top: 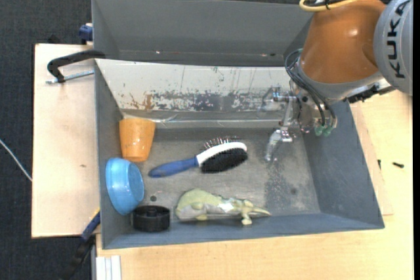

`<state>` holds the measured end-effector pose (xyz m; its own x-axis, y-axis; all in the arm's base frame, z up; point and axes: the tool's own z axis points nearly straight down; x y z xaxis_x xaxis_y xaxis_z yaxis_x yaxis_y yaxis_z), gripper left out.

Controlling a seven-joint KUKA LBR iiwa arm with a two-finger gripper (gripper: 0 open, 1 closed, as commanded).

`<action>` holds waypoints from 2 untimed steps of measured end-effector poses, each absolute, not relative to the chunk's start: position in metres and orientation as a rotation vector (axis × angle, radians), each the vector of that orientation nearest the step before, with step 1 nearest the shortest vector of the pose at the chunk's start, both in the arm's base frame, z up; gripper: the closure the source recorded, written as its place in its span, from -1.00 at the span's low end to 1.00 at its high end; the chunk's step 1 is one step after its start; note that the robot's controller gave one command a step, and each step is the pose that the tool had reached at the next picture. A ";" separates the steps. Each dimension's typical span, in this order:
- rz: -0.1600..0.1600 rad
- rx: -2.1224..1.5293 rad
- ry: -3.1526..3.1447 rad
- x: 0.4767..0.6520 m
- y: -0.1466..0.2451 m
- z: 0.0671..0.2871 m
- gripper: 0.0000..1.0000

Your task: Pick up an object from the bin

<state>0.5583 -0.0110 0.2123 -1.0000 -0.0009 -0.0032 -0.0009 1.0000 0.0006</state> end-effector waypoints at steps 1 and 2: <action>0.002 -0.353 3.121 0.563 0.015 0.076 -1.00; 0.000 -0.352 3.118 0.564 0.015 0.079 1.00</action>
Offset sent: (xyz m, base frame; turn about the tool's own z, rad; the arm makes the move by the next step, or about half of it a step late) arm 0.0038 0.0254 -0.1343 -0.2250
